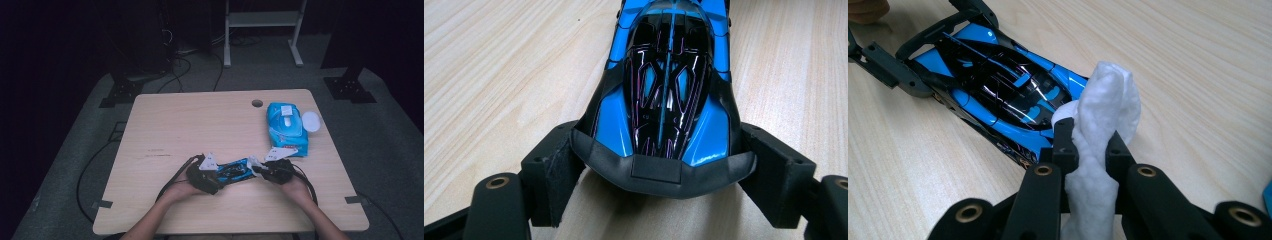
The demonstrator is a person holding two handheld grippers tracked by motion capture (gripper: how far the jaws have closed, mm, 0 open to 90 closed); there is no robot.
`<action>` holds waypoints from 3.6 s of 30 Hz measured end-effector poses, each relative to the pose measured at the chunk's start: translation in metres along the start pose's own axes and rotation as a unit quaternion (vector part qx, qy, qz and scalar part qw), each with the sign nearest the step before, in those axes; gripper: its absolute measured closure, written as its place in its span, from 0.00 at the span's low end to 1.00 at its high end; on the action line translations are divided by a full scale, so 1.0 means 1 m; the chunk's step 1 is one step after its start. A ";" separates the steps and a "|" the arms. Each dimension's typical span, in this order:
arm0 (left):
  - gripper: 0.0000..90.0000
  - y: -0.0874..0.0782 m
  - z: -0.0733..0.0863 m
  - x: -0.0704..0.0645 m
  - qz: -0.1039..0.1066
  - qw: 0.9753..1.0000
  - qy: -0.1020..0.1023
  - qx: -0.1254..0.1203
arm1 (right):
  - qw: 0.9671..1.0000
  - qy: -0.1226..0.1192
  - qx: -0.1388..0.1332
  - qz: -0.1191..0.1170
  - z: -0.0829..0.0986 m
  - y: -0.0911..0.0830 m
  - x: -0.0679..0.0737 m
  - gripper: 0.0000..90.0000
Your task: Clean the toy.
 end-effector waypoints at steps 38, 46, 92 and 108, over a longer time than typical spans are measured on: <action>0.25 0.000 0.000 -0.001 -0.003 1.000 0.000 -0.002 | 0.993 -0.020 -0.013 -0.114 -0.036 0.052 0.083 0.90; 0.25 0.000 0.000 0.000 -0.002 1.000 -0.001 -0.002 | 0.994 -0.025 -0.013 -0.106 -0.039 0.054 0.079 0.90; 0.26 0.001 0.000 -0.001 -0.003 1.000 0.003 -0.004 | 0.997 0.001 -0.014 -0.070 -0.044 0.057 0.043 0.91; 0.26 0.001 0.001 -0.001 -0.002 1.000 0.003 -0.005 | 0.999 0.046 -0.009 -0.010 -0.016 0.026 -0.010 0.90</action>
Point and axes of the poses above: each handheld gripper's, and its own axes: y roughly forward along the jaws, z roughly out of its underside, x roughly to its left, the point moved 10 cm from there along y, roughly forward along the jaws, and after that the axes turned 14 degrees about -x, right-handed, at the moved point
